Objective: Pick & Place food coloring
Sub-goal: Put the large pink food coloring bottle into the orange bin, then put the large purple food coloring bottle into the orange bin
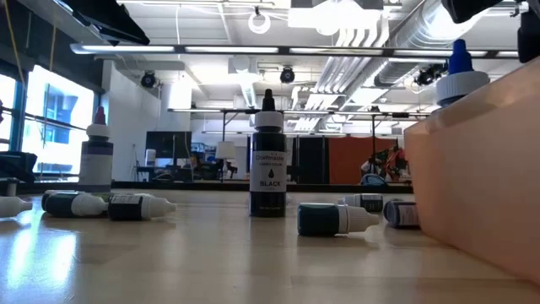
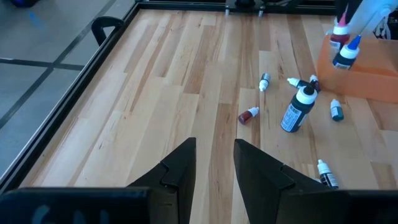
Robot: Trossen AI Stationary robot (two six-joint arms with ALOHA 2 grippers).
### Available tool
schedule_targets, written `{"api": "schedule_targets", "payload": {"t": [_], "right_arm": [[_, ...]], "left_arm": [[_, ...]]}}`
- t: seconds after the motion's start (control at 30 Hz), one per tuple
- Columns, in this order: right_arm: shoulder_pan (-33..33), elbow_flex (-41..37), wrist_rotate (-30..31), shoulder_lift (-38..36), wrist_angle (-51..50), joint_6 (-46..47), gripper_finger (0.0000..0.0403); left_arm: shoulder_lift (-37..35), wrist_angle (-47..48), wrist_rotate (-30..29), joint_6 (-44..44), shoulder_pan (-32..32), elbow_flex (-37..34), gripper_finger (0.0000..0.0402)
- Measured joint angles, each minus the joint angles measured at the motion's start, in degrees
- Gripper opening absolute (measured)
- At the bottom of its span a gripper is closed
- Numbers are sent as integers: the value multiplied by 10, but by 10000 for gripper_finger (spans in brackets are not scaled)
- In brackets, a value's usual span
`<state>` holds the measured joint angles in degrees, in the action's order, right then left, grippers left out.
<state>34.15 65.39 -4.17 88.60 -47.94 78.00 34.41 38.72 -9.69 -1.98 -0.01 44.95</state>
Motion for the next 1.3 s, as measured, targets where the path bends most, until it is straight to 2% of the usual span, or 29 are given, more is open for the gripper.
{"api": "schedule_targets", "payload": {"t": [0.4,0.6,0.77,1.13,1.3], "right_arm": [[-49,-5,-20,0,16,0,59],[-75,-6,-86,1,35,14,81],[-97,-6,-176,1,58,35,93],[-102,-6,-178,-18,89,49,79],[-102,-6,-106,-70,123,58,78]], "left_arm": [[0,1,0,0,0,0,108],[0,2,0,0,0,0,108],[0,2,0,0,0,0,108],[0,2,0,0,0,0,108],[0,2,0,0,0,0,108]]}}
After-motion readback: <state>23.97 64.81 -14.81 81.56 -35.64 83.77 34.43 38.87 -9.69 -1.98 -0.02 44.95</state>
